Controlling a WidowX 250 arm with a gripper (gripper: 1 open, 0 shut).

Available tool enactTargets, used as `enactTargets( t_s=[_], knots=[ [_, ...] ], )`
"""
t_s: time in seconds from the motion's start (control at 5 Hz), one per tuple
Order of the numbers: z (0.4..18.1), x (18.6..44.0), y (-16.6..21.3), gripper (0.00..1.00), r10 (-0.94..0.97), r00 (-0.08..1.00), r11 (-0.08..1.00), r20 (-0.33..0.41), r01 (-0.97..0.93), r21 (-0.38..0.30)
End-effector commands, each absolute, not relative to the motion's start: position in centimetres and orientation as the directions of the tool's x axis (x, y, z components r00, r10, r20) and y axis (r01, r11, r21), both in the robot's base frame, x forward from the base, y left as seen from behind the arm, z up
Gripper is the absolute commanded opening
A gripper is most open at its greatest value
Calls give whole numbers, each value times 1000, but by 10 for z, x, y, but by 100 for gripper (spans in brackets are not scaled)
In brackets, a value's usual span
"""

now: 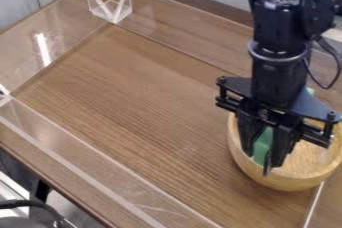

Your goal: Put the green block in the brown bowl

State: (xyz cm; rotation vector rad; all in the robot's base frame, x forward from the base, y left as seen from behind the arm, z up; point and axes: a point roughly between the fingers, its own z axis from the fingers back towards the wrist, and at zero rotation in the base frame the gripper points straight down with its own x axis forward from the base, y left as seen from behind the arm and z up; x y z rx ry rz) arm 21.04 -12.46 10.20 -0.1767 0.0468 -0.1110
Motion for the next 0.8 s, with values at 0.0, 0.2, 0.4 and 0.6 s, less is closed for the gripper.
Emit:
enactTargets(
  t_s=[0.0,0.2,0.4,0.6],
  knots=[
    [110,214,-129,0,-115,993,975,4,114,-191],
    [109,214,-130,0,-109,994,975,9,108,-193],
    [106,217,-129,0,-106,994,975,10,106,-196],
    [103,220,-129,0,-104,995,974,11,104,-199]
  ],
)
